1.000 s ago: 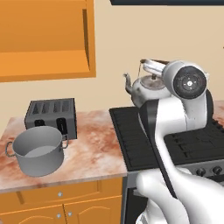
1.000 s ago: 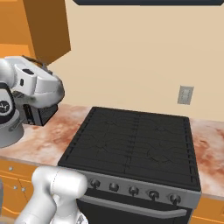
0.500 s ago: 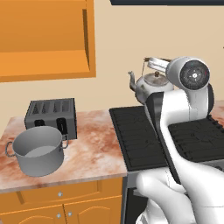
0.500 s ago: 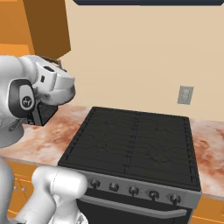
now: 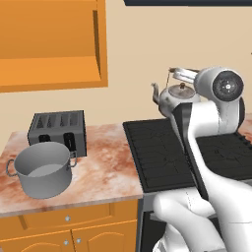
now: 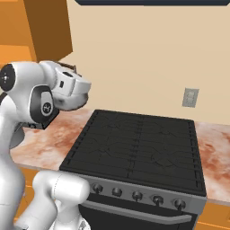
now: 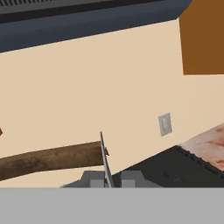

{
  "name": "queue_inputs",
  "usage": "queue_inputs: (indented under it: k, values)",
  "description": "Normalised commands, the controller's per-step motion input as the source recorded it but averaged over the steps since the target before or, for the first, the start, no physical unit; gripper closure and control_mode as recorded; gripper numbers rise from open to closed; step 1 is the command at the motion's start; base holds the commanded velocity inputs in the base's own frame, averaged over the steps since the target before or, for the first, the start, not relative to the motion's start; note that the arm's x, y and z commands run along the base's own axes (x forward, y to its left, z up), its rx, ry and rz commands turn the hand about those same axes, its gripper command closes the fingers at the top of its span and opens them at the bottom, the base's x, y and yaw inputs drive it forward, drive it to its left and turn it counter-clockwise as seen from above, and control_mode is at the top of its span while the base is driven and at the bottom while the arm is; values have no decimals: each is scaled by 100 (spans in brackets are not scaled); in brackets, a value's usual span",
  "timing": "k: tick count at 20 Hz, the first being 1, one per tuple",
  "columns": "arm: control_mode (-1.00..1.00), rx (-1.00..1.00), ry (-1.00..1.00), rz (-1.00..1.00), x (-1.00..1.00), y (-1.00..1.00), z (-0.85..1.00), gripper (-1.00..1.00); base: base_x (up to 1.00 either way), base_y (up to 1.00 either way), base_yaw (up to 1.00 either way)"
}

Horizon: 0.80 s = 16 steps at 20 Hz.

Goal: Pick the kettle from the cabinet and place it on a stove burner. Then pick the pot from the counter and place it on another stove burner. Finally, turn both burners on.

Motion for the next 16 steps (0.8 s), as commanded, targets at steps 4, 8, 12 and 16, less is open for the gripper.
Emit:
queue_inputs:
  k: [4,8,12,16]
  values:
    - [-100,0,0,0,15,-19,-20,100,0,0,0]
    - [-100,0,2,0,25,-14,-23,100,0,0,0]
    - [-100,0,5,0,31,-12,-25,100,0,0,0]
    - [-100,0,6,0,33,-9,-31,100,0,0,0]
